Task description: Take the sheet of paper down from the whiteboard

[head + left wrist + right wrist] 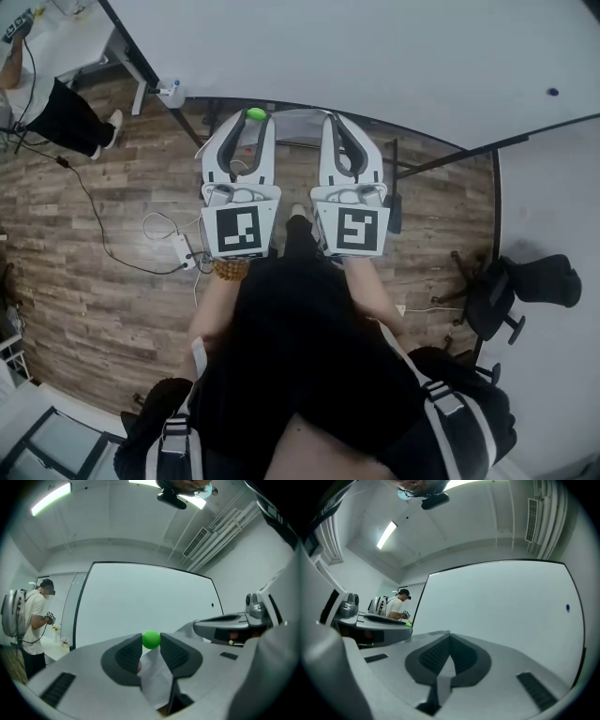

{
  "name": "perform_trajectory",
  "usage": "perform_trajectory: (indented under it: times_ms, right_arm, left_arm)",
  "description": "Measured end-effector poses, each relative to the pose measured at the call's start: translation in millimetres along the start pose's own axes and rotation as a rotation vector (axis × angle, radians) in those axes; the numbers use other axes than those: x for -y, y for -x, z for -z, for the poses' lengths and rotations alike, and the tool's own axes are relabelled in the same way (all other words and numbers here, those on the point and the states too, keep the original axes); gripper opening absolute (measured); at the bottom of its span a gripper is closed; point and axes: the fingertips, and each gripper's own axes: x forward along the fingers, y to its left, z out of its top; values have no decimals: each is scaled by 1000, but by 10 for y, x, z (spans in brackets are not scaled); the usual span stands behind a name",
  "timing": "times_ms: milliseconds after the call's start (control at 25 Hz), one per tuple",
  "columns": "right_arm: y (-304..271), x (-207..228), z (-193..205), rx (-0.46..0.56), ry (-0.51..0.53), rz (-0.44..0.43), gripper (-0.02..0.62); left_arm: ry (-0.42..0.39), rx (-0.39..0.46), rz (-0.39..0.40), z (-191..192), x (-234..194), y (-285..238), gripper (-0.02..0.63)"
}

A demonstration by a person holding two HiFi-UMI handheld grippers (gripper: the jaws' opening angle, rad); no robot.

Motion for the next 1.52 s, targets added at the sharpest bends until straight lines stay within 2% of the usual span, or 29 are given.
perform_trajectory:
  times_ms: [960,1520]
  right_arm:
    - [219,-131,-3,-4,12,14,-5]
    - [227,58,-52,-12,64,7,-5]
  left_arm:
    - [-21,-35,28,114,39,248,124]
    - [-10,-33,19,145,25,247,124]
